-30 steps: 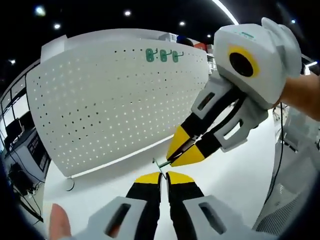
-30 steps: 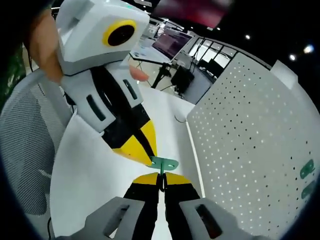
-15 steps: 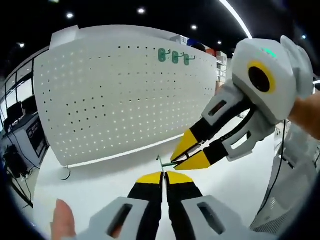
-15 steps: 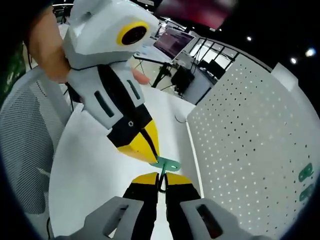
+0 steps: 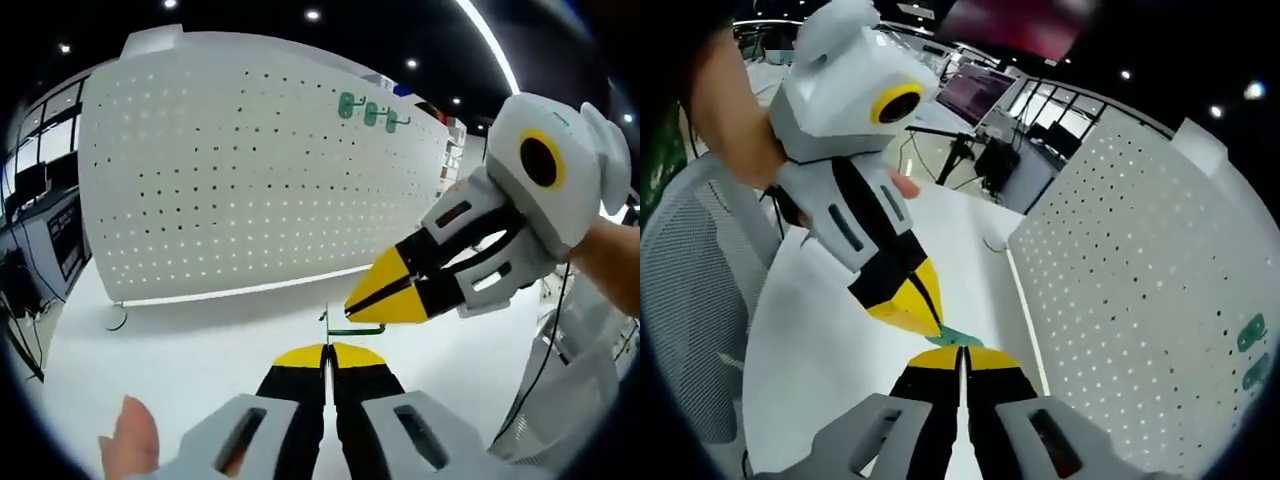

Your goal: Insert the hook assembly into the mounting plate slot until the hook locks in place.

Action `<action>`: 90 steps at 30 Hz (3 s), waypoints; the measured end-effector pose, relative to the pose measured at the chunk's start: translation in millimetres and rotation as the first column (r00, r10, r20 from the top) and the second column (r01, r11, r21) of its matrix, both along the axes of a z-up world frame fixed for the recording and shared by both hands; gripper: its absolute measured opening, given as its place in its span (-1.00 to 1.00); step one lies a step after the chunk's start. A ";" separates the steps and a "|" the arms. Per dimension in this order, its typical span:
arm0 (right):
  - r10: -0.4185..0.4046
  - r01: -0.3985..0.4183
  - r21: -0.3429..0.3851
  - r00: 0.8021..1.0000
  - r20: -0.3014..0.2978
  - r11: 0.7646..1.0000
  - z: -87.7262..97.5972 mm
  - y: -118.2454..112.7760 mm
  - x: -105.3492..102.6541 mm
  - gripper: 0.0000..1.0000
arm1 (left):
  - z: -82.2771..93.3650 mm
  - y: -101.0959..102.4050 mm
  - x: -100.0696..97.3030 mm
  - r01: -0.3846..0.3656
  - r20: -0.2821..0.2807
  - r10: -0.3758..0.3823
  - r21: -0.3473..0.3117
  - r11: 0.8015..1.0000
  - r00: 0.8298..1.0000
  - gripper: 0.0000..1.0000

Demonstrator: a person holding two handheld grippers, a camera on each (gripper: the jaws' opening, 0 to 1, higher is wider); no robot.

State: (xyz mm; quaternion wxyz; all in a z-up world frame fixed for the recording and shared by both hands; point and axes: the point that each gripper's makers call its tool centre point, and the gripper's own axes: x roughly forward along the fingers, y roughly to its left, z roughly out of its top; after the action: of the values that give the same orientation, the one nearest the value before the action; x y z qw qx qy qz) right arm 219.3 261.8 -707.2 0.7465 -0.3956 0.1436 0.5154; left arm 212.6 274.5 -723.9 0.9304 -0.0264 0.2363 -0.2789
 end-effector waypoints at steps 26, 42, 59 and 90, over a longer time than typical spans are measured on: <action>-0.082 0.154 0.260 0.960 -0.268 0.953 23.3 -27.2 -4.7 -0.88 | 28.9 -3.2 -20.7 0.066 -0.041 -0.080 -0.260 0.963 0.996 -0.97; 0.101 0.217 0.503 0.842 -0.530 0.836 66.7 -32.6 -30.4 -0.85 | 73.5 -0.1 -45.8 0.168 0.002 -0.189 -0.470 0.866 0.982 -0.97; 0.360 0.176 0.614 0.675 -0.644 0.769 109.6 -18.5 -73.7 -0.84 | 109.7 -8.5 -85.4 0.349 0.065 -0.386 -0.581 0.735 0.920 -0.97; 0.367 0.163 0.531 0.556 -0.745 0.831 109.1 -21.1 -94.5 -1.00 | 118.1 -20.4 -97.5 0.456 0.128 -0.465 -0.532 0.713 0.876 -0.96</action>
State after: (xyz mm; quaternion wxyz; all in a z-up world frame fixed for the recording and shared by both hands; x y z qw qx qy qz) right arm 124.8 240.7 -598.1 0.6371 0.1134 0.2980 0.7017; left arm 115.1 254.1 -605.9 0.7824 -0.2333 0.1528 -0.5569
